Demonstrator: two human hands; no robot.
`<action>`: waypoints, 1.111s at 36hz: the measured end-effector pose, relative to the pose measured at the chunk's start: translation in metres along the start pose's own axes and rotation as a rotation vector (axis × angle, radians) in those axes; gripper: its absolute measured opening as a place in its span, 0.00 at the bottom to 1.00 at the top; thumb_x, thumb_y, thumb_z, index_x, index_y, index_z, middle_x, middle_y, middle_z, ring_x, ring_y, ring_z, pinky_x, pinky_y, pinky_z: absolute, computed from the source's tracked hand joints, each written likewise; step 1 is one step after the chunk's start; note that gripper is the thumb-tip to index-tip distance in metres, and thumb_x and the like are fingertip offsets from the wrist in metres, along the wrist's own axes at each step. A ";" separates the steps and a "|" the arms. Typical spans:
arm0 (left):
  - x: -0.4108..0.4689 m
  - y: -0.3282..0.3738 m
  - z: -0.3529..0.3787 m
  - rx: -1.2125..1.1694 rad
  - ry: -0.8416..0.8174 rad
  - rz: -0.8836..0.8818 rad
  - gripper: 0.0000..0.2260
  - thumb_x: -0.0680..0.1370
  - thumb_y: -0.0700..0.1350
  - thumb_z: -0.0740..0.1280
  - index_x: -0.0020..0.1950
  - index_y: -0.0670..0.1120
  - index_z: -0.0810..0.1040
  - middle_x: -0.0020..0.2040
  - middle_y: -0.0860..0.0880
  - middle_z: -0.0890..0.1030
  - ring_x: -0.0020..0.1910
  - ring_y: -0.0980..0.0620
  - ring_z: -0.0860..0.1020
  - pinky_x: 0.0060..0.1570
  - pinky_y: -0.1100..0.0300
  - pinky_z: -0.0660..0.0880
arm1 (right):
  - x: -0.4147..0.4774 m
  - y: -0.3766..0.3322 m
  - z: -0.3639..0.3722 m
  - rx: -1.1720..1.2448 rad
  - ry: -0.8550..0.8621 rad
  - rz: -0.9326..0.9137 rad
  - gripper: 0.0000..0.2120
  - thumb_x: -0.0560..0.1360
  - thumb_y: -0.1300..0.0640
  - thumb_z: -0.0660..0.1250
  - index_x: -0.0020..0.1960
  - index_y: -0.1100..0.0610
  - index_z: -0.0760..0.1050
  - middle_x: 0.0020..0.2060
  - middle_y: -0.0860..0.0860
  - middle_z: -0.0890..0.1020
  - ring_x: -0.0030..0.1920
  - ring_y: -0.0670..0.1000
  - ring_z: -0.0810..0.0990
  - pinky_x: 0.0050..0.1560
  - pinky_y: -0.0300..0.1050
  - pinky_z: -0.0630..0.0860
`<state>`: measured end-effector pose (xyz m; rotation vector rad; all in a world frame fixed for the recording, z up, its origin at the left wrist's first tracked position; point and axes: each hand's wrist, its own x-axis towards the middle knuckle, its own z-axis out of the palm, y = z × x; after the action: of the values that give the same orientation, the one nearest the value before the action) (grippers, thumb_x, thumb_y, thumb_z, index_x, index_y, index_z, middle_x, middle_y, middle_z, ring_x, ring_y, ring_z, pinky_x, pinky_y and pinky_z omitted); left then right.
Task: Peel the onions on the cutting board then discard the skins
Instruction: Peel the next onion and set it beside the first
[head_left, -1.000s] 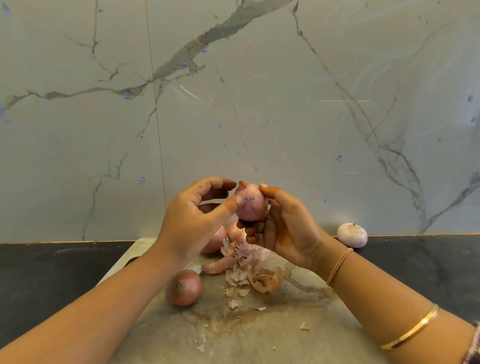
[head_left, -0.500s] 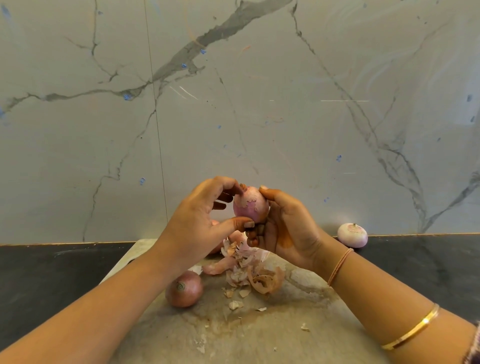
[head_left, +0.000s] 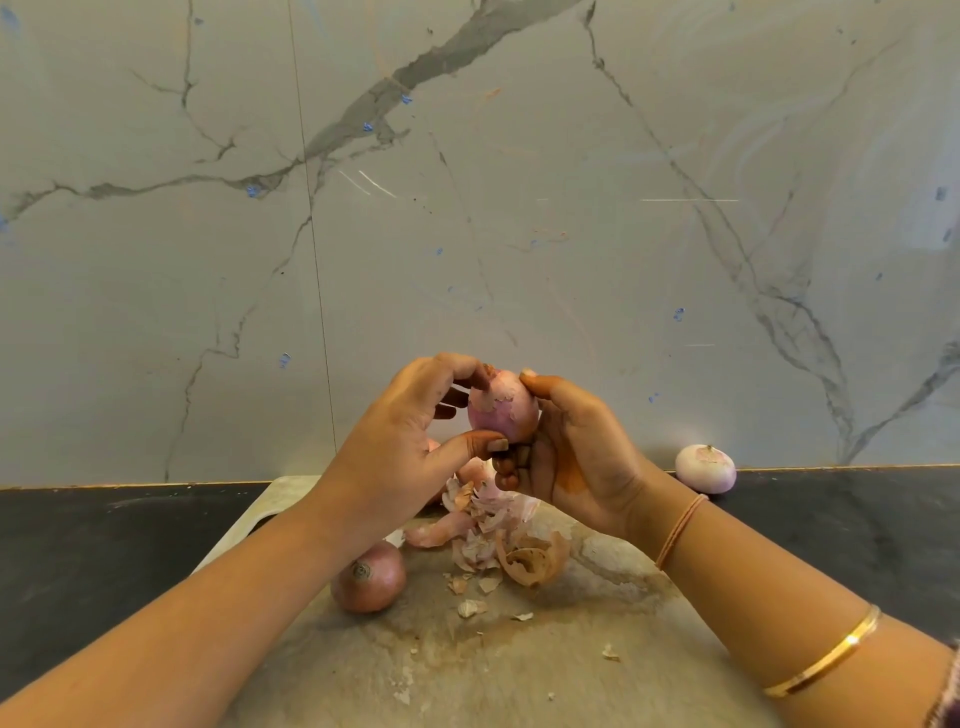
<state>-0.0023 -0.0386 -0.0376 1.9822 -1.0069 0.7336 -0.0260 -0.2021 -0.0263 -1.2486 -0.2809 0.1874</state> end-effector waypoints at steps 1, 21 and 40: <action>0.000 0.000 0.000 0.004 -0.004 -0.010 0.17 0.72 0.51 0.71 0.54 0.66 0.68 0.55 0.60 0.74 0.54 0.63 0.74 0.54 0.73 0.71 | 0.000 0.000 0.000 -0.003 0.001 0.000 0.19 0.82 0.47 0.51 0.61 0.59 0.72 0.32 0.54 0.80 0.29 0.48 0.75 0.31 0.40 0.75; 0.000 0.006 0.000 0.003 -0.018 -0.067 0.15 0.69 0.58 0.66 0.53 0.64 0.66 0.54 0.60 0.73 0.54 0.65 0.72 0.52 0.75 0.69 | 0.001 0.001 -0.002 -0.009 0.007 0.006 0.18 0.82 0.46 0.52 0.58 0.57 0.73 0.35 0.55 0.79 0.30 0.48 0.75 0.33 0.41 0.75; 0.002 0.006 0.001 0.054 0.037 -0.043 0.10 0.71 0.51 0.72 0.47 0.54 0.73 0.50 0.55 0.75 0.52 0.61 0.73 0.51 0.71 0.72 | 0.001 0.002 0.000 -0.075 -0.022 0.006 0.23 0.80 0.44 0.53 0.59 0.61 0.75 0.32 0.52 0.77 0.33 0.48 0.72 0.35 0.39 0.73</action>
<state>-0.0065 -0.0427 -0.0338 2.0225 -0.9290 0.7786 -0.0250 -0.2016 -0.0277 -1.3229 -0.3051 0.1973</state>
